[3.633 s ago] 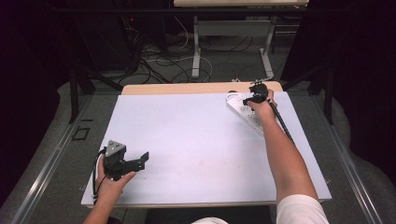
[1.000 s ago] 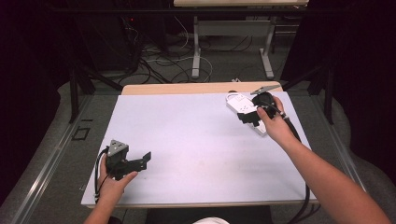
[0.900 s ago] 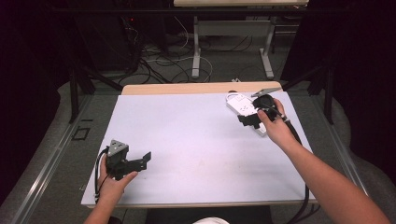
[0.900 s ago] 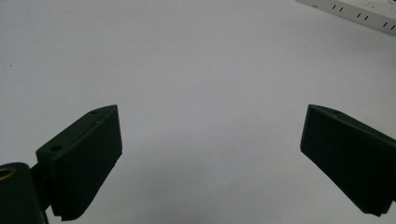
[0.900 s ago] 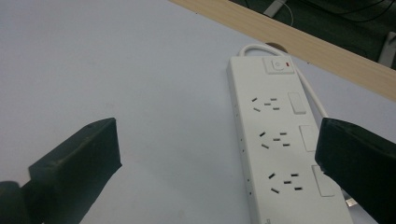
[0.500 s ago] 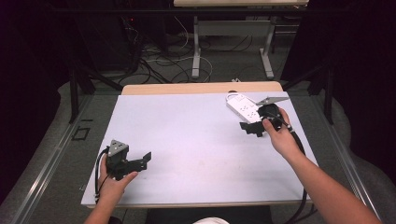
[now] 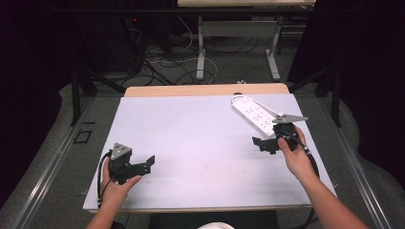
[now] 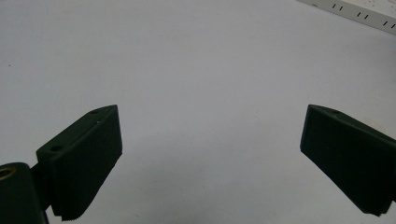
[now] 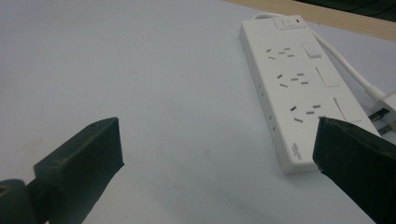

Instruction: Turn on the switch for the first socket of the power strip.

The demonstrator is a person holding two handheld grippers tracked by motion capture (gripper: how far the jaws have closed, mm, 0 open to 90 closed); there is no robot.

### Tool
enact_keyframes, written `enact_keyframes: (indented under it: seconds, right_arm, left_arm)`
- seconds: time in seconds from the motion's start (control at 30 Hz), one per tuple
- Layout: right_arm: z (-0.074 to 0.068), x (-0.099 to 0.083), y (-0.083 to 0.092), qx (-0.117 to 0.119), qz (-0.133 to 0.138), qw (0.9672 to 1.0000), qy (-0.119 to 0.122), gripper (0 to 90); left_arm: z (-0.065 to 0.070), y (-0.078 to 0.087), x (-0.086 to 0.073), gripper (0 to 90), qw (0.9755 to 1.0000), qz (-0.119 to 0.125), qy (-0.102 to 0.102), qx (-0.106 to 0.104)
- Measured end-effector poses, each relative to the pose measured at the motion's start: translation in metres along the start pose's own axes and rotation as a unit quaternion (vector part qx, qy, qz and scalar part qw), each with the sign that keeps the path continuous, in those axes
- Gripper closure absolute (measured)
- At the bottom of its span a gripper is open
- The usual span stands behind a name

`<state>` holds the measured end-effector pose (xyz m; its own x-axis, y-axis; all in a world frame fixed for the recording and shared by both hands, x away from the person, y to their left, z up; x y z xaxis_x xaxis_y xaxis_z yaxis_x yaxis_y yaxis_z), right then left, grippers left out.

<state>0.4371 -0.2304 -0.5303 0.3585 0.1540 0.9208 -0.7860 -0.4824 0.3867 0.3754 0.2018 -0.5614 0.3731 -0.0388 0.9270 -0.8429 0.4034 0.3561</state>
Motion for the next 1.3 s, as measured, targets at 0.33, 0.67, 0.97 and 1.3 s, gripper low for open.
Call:
enact_keyframes:
  seconds: [0.33, 0.67, 0.97, 1.3]
  right_arm:
    - [0.005, -0.030, 0.014, -0.012, 0.002, 0.9998, -0.018, 1.8]
    - [0.008, -0.046, 0.022, -0.025, 0.006, 0.9993, -0.027, 2.6]
    - [0.011, -0.054, 0.023, -0.029, 0.007, 0.9994, -0.018, 2.8]
    - [0.025, -0.066, 0.025, -0.055, 0.012, 0.9982, -0.021, 5.6]
  left_arm:
    - [0.000, -0.001, 0.000, 5.5, 1.0000, 0.001, 0.002, 0.002]
    - [-0.001, 0.000, 0.000, 5.5, 1.0000, -0.001, -0.001, 0.002]
    - [-0.001, 0.000, 0.000, 5.5, 1.0000, 0.001, 0.001, 0.002]
    - [-0.002, 0.000, 0.000, 5.5, 1.0000, 0.001, 0.001, 0.002]
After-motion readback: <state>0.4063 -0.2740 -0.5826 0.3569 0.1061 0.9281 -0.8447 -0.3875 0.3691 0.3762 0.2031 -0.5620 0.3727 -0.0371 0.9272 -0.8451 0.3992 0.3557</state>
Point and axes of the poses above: each handheld gripper's, and its own axes: y roughly backward along the jaws, x roughly out of its top, z roughly to its right, the point moved 8 cm from there along -y, roughly forward along the jaws, and after that the axes turned 13 degrees about z, right-handed, at the moved point
